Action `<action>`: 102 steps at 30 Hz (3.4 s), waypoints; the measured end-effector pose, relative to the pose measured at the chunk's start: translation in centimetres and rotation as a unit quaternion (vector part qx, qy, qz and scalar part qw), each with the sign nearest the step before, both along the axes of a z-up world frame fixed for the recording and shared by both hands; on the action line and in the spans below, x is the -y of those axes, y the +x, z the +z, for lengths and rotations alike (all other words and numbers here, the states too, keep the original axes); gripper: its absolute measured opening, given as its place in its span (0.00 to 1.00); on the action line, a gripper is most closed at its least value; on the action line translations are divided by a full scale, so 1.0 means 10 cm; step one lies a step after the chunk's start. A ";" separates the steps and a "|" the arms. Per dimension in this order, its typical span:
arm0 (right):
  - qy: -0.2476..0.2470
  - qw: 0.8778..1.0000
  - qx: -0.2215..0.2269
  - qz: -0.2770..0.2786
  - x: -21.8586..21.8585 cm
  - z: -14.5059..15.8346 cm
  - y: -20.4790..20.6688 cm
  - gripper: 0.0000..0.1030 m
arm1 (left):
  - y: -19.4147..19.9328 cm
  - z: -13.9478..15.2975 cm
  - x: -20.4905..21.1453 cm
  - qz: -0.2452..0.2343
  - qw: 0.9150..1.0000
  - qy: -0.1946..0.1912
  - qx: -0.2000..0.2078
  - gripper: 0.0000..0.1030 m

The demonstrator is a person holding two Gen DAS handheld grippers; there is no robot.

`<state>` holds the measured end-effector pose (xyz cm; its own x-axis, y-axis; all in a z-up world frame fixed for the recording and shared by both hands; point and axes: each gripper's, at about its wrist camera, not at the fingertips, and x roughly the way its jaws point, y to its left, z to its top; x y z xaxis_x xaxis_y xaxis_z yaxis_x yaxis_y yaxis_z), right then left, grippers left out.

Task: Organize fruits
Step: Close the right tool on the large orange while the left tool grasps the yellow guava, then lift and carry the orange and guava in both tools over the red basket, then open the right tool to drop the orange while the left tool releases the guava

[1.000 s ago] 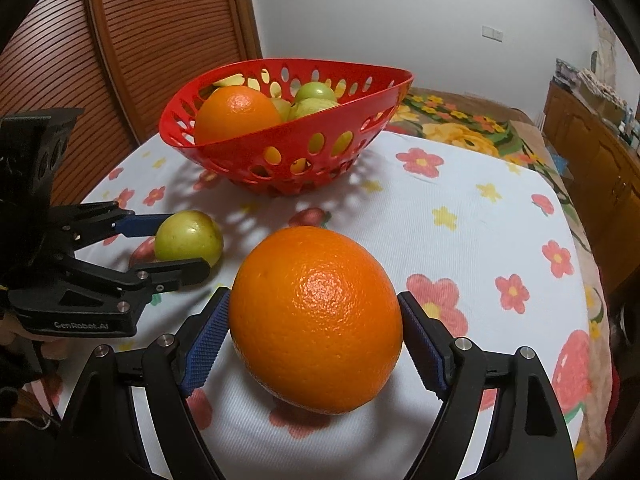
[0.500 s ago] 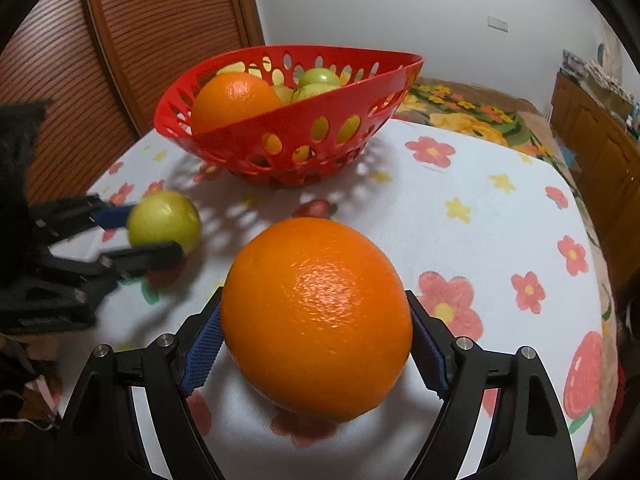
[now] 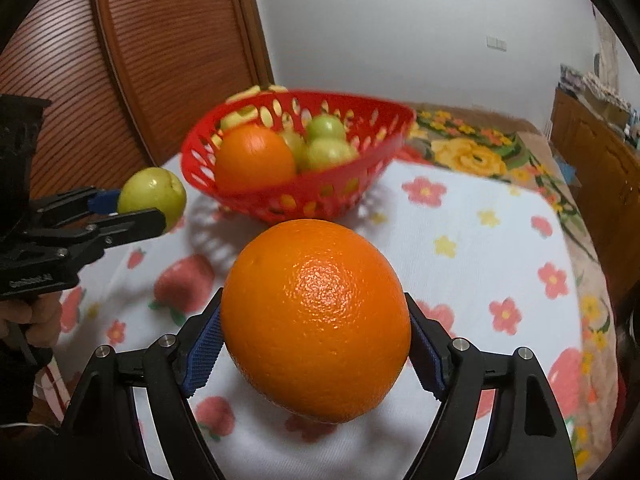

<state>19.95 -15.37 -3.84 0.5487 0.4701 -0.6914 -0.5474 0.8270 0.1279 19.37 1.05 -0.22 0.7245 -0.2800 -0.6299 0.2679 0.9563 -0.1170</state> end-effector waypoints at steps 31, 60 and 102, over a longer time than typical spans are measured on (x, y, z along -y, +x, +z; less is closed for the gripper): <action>-0.013 0.998 0.052 0.043 -0.31 0.65 0.78 0.80 | 0.73 0.28 -0.21 0.005 1.000 0.002 0.021 0.49; -0.070 0.996 0.014 0.060 -0.69 0.24 1.69 0.80 | 1.36 0.09 -0.49 0.032 0.999 0.007 0.000 0.49; -0.063 0.996 0.059 0.026 -0.60 0.43 1.65 0.85 | 1.62 -0.05 -0.57 0.036 0.999 0.020 -0.015 0.50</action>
